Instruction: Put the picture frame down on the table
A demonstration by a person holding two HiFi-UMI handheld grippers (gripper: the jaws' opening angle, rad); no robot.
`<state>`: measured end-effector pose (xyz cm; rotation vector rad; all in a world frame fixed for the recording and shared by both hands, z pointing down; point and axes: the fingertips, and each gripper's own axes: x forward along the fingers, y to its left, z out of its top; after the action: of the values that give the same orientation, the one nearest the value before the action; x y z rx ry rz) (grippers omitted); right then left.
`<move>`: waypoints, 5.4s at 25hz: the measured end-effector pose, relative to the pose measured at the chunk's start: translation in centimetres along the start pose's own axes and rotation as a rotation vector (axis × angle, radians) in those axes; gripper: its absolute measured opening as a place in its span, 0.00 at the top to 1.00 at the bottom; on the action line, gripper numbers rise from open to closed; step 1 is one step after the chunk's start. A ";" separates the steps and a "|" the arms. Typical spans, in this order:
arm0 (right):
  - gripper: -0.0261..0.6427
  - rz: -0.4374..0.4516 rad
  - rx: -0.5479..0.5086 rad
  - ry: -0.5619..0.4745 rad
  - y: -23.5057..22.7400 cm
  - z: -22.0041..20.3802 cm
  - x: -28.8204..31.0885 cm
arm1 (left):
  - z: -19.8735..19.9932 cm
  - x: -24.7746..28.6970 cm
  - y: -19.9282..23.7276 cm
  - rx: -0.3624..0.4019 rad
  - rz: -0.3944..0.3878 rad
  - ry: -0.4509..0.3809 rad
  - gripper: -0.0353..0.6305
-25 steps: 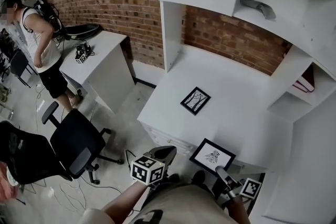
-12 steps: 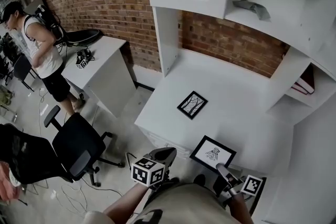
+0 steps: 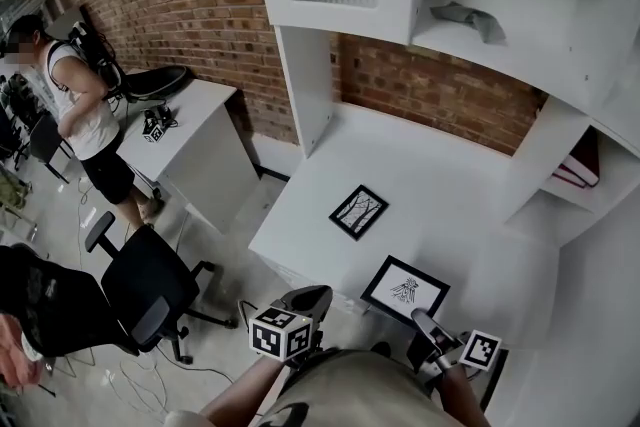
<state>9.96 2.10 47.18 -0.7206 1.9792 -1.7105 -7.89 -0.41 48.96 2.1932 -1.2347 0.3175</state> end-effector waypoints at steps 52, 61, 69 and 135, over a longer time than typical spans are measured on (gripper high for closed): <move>0.91 -0.174 -0.027 -0.181 -2.8 8.8 4.7 | 7.2 4.8 8.1 0.035 0.009 -0.023 0.94; 0.91 -0.233 -0.048 -0.273 -3.1 7.7 6.3 | 6.9 5.0 10.3 0.062 -0.083 0.008 0.94; 0.91 -0.253 -0.052 -0.264 -4.0 11.5 7.1 | 7.7 7.0 9.2 0.069 -0.101 0.023 0.94; 0.76 -0.764 -0.257 0.169 -22.2 22.5 9.7 | 8.6 14.8 8.9 0.022 0.003 0.105 0.94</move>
<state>18.85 -23.63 65.85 -1.6349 2.2264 -1.9685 -8.01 -19.39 52.49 2.1647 -1.1827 0.4437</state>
